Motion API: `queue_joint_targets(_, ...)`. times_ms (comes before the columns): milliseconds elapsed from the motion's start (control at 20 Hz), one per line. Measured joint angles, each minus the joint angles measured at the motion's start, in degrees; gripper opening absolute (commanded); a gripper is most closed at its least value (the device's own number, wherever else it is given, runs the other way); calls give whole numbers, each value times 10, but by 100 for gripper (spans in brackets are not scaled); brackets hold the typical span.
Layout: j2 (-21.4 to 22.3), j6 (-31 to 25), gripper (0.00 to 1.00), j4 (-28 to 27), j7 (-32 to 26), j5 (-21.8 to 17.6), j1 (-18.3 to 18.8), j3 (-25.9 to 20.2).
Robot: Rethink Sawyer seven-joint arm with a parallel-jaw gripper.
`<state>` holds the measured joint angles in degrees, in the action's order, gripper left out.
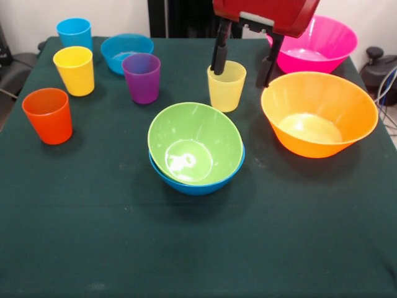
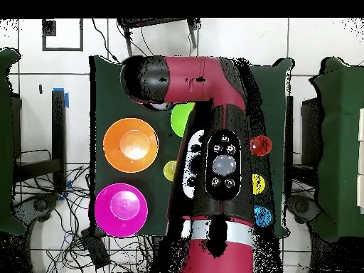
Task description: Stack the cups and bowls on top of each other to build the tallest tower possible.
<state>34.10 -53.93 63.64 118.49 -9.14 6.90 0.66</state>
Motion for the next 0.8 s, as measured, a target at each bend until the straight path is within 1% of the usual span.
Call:
queue_joint_targets(150,0,4,100,1,0,0,3,-3)
queue_joint_targets(450,-2,32,100,9,0,-2,12,-11)
queue_joint_targets(800,-14,49,100,10,0,-9,15,-12)
